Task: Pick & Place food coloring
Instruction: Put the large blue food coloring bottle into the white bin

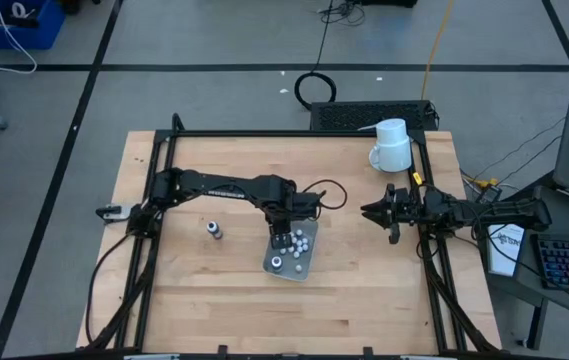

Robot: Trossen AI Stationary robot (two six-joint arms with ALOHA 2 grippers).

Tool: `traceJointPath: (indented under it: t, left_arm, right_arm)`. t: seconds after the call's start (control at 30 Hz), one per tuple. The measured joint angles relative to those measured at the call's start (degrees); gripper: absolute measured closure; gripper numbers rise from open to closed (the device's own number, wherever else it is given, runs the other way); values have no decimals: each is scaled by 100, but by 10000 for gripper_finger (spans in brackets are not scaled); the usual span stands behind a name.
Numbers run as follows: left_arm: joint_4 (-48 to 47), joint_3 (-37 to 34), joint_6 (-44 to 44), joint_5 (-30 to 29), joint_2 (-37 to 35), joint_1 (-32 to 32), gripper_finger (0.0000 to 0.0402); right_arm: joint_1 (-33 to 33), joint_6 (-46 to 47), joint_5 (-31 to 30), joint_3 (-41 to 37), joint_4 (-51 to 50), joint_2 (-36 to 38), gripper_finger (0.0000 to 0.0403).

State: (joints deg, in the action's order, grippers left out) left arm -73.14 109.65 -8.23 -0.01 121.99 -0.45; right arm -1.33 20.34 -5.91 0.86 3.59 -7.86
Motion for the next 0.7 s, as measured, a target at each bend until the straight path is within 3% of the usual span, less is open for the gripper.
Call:
traceJointPath:
  t: [0.7]
  left_arm:
    - [229, -169, 59, -4, 50, 131, 283]
  right_arm:
    - [-2, -2, 0, 0, 1, 0, 325]
